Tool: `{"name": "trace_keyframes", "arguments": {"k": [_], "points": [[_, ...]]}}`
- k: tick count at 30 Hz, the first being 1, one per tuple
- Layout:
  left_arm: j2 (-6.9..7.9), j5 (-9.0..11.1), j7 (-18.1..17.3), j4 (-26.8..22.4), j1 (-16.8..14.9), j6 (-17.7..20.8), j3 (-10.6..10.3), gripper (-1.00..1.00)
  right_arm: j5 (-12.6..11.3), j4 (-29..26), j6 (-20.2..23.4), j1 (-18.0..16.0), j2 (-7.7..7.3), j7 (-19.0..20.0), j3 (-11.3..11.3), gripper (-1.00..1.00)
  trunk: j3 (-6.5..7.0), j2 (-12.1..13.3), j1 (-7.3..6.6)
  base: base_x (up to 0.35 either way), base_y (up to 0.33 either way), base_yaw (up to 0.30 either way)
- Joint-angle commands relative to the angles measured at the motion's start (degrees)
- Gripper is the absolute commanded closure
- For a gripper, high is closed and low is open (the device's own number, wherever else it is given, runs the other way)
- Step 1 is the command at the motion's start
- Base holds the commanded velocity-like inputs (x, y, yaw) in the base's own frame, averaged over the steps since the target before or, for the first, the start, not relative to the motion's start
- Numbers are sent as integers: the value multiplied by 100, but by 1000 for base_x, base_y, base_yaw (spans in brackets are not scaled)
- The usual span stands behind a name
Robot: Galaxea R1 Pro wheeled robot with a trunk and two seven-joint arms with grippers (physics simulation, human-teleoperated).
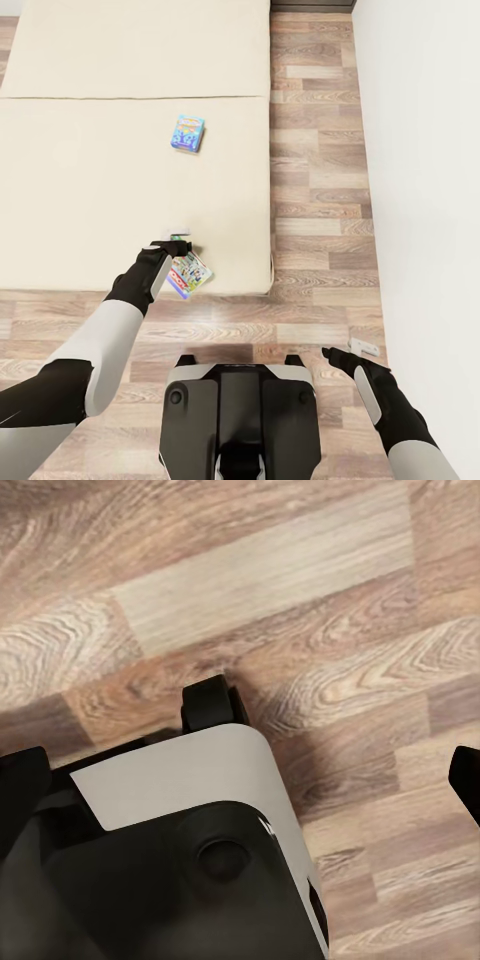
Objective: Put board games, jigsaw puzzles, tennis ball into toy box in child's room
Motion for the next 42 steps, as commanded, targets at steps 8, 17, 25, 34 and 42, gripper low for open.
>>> {"name": "trace_keyframes", "arguments": {"k": [8,17,25,34,42], "points": [[7,4,29,-7,-1,31,-12,-100,-56,-9,26,2,-1,-32,1,-100,-6,-9,2,-164,0,0],[0,4,30,-7,-1,31,-12,-100,-51,-9,26,2,-1,-32,1,-100,-6,-9,2,-45,0,0],[24,4,36,-45,-1,31,18,-100,-51,-9,26,2,-1,-32,1,-100,-6,-9,2,0,0,0],[51,20,43,-1067,-1,493,161,-100,-56,-9,19,5,-1,-32,0,-100,-6,-9,2,0,0,0],[105,21,35,-1863,6,1080,499,-100,-59,-9,18,3,-1,-24,-3,-100,-6,-9,2,0,0,0]]}}
